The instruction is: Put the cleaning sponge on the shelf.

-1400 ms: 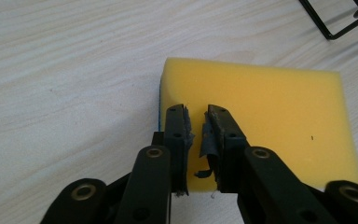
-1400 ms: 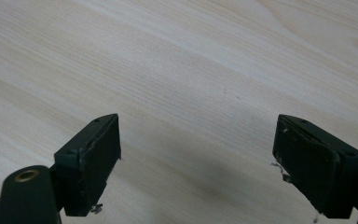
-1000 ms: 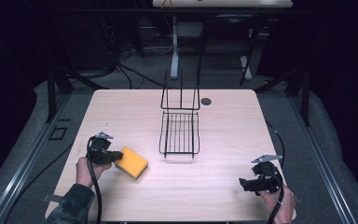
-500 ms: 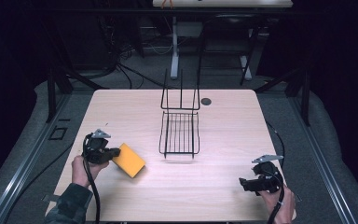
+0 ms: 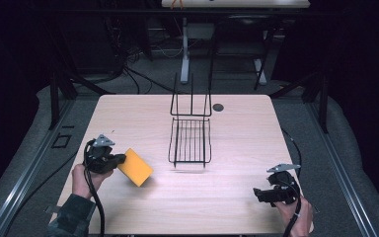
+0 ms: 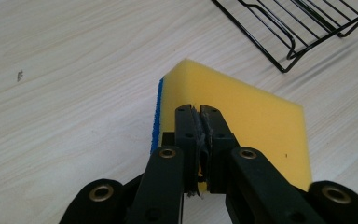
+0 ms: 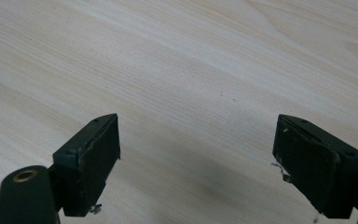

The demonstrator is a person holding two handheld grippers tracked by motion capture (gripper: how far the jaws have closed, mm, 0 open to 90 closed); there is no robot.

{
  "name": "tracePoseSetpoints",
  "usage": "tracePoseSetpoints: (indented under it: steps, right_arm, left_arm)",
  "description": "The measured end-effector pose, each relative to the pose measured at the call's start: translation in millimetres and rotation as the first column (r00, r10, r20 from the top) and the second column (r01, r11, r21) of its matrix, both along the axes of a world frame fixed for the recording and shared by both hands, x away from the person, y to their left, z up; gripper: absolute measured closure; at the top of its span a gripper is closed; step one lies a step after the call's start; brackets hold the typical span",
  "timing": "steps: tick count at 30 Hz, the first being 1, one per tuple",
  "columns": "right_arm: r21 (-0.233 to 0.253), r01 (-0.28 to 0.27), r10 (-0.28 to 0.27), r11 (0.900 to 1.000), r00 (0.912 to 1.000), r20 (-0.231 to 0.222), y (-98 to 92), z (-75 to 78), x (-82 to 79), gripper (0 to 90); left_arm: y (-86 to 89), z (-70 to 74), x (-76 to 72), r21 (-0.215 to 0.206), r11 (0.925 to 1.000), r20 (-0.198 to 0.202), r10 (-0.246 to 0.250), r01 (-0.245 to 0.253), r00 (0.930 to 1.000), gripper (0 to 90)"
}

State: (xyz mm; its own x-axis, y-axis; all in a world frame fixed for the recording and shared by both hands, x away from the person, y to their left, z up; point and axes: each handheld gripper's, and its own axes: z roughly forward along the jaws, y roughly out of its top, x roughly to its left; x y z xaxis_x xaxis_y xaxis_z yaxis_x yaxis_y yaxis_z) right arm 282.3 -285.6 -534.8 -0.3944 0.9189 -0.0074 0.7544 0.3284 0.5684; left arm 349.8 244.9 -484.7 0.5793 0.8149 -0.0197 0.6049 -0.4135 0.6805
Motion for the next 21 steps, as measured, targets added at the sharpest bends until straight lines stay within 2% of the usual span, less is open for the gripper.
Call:
tracePoseSetpoints:
  steps: [4, 21]
  right_arm:
    - [0.018, 0.002, -0.002, 1.0, 1.0, -0.002, -0.5, 0.7, -0.3, 13.7]
    - [0.015, 0.005, -0.005, 1.0, 1.0, -0.004, -0.2, 0.5, -0.3, 13.6]
  left_arm:
    - [-0.9, 6.3, -3.1, 0.002, 1.0, 0.016, -0.008, 0.008, 0.9998, 86.9]
    - [-5.5, 29.8, -12.2, -0.025, 0.9991, 0.067, -0.031, 0.033, 0.9972, 87.2]
